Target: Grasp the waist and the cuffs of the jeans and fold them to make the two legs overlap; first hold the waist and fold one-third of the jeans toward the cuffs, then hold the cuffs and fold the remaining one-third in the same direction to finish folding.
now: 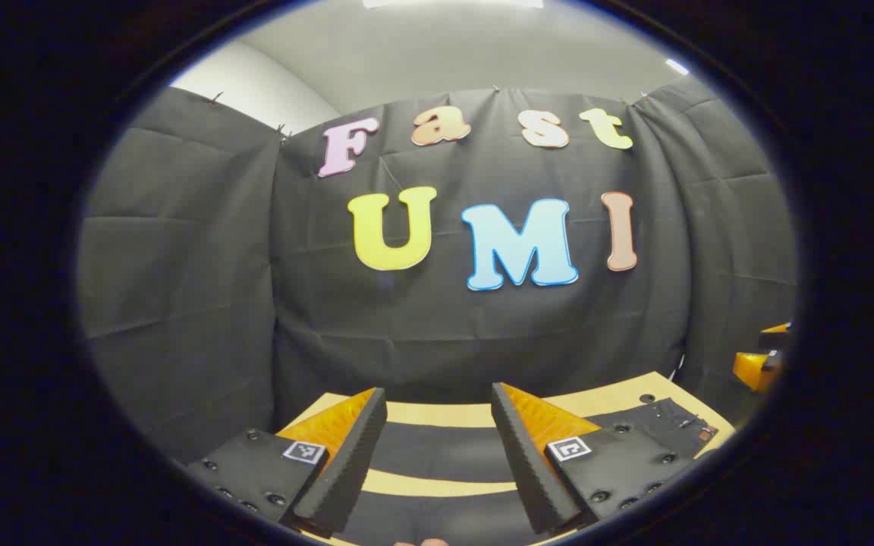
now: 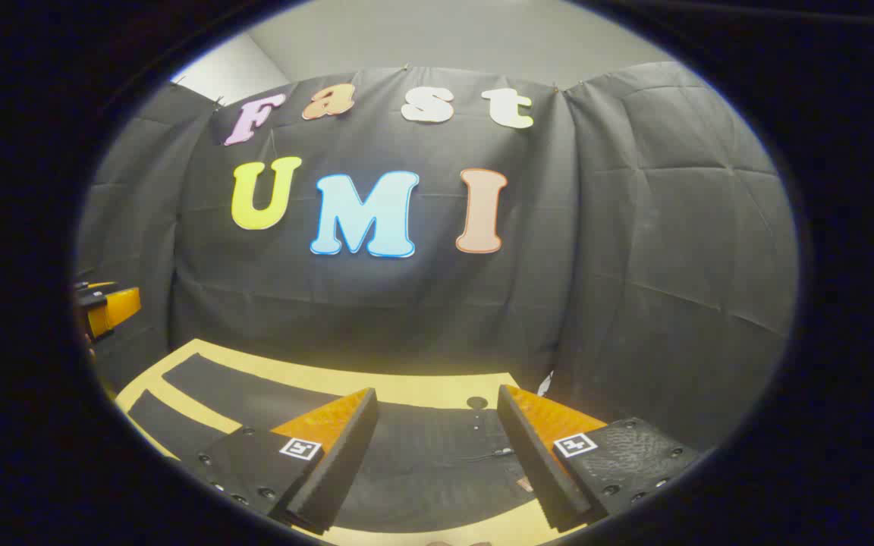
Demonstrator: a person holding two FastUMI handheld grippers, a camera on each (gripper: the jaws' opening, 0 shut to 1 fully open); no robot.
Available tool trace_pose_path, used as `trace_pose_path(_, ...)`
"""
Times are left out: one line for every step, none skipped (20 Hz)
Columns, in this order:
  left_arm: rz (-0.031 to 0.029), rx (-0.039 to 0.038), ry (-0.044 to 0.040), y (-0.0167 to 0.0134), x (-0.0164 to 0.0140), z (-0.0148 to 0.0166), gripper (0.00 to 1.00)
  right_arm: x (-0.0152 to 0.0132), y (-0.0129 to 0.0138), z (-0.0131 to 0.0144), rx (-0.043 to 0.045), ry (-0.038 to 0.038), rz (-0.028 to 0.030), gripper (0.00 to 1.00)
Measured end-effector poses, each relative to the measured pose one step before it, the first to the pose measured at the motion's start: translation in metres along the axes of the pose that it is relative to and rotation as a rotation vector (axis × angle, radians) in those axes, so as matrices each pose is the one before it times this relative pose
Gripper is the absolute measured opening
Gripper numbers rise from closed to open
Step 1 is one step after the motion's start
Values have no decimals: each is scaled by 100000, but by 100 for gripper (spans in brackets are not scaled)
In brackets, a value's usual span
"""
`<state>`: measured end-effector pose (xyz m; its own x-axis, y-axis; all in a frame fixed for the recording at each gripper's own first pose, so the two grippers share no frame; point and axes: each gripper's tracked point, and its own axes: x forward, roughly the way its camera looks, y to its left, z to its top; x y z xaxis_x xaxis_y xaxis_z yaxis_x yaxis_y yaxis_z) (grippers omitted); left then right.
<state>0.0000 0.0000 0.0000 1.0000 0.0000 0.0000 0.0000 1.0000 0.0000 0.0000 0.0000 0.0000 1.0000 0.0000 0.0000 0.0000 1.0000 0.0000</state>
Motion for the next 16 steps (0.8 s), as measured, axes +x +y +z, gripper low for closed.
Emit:
trace_pose_path(371,-3217,2503,330,-191,-765,91,-49,514,-303,-37,518,1019,95)
trace_pose_path(385,-3221,2765,277,-192,-892,90,81,533,-168,-202,667,1049,95)
trace_pose_path(322,-2725,2549,569,-213,-838,90,-50,281,-282,-301,554,920,95)
trace_pose_path(261,-1709,1929,391,-122,-631,90,7,323,-188,-388,557,671,95)
trace_pose_path(847,-520,1216,494,-49,-414,90,-37,50,-309,-237,505,553,95)
trace_pose_path(1151,371,429,644,-125,25,91,30,53,-118,-32,471,356,95)
trace_pose_path(532,486,-425,389,57,207,90,9,144,-136,17,404,273,95)
trace_pose_path(333,599,-563,162,-28,229,90,9,49,9,116,60,32,95)
trace_pose_path(-43,686,-196,40,-78,3,90,-56,28,-57,210,256,-1,95)
trace_pose_path(-293,380,200,-72,-54,-12,89,-126,5,-141,309,362,-52,95)
trace_pose_path(-307,36,323,-252,-30,-171,90,-85,72,-144,451,459,-20,95)
trace_pose_path(-348,-235,231,-115,16,-99,90,-41,158,-124,416,629,299,95)
trace_pose_path(-215,-355,92,-7,23,-18,90,-152,55,-152,175,382,262,94)
trace_pose_path(-168,-495,24,-118,-6,-33,90,-89,-28,-63,-241,221,-74,95)
trace_pose_path(-141,-372,213,24,-76,-71,90,-71,-145,-173,-397,128,-177,95)
trace_pose_path(282,-229,-157,61,102,-60,90,-20,-153,-77,-317,223,-206,95)
